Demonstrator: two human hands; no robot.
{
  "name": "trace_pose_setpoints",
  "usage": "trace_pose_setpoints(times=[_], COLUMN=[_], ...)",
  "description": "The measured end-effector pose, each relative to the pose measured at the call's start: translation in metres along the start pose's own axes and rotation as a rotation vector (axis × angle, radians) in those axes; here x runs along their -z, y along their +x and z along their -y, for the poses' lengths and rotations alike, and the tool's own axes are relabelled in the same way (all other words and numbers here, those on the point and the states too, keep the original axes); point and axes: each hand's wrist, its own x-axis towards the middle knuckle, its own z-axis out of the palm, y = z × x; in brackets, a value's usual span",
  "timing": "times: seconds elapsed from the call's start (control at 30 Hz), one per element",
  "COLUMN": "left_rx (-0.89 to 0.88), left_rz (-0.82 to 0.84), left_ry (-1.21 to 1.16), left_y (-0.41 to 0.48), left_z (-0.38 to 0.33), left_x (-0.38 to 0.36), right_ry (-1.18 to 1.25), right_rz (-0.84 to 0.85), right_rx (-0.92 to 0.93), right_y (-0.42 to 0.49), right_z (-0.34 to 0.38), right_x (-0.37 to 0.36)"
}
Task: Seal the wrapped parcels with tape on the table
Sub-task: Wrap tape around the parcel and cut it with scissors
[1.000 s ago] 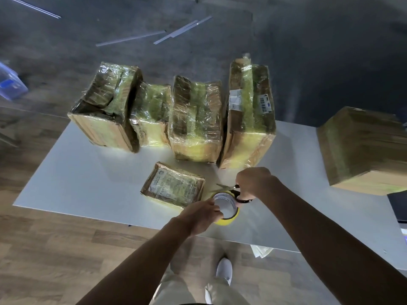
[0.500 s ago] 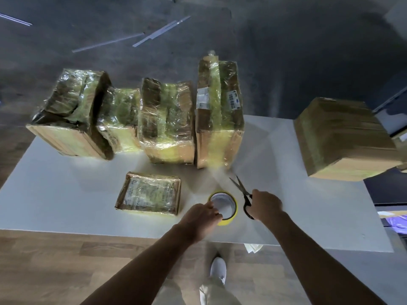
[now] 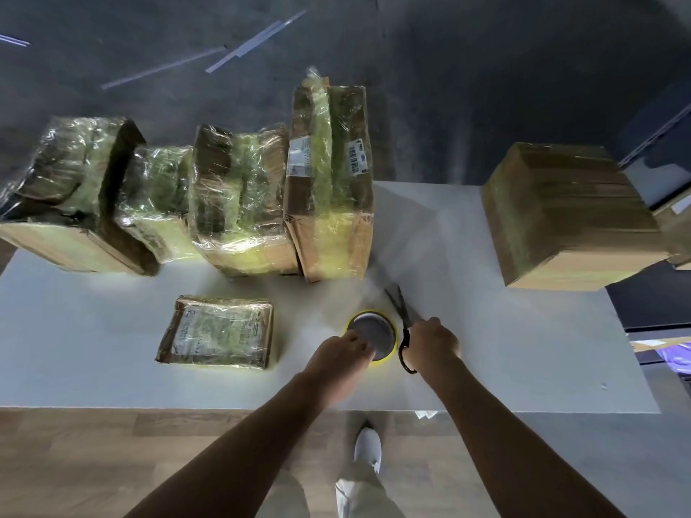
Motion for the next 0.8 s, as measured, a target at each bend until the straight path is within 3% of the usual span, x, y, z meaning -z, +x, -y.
trace_pose_setpoints(times=[0.13,0.3,0.53,0.63,0.73,0.8], left_rx=[0.072,0.219,0.355,0.45,0.539,0.586], left_rz=[-0.121,-0.299,-0.435,-0.507,-0.464,-0.295], left_ry=[-0.103,-0.209,-0.275,-0.243,-0.18,-0.165], left_y=[-0.008,-0.017,-0.052,-0.075,-0.101,-0.117], left_z=[-0.001,0.009,0.052,0.075,0.1,0.112], left_x=[0.004,0.018,0.047,0.05,0.046,0.038], right_ry=[0.04,0.069,0.166,0.287,0.4,0.491], right_rz=[0.01,-0.115,-0.325,-0.32,-0.252,-0.206], right_rx=[0.01,0.085,0.329,0.409,0.44,0.44], right_y=[-0.008,-0.026,-0.053,-0.058,-0.058,-0.054], right_z=[0.009,0.036,0.106,0.142,0.17,0.183], right_x=[0.009,0.027,0.038,0.029,0.019,0.014])
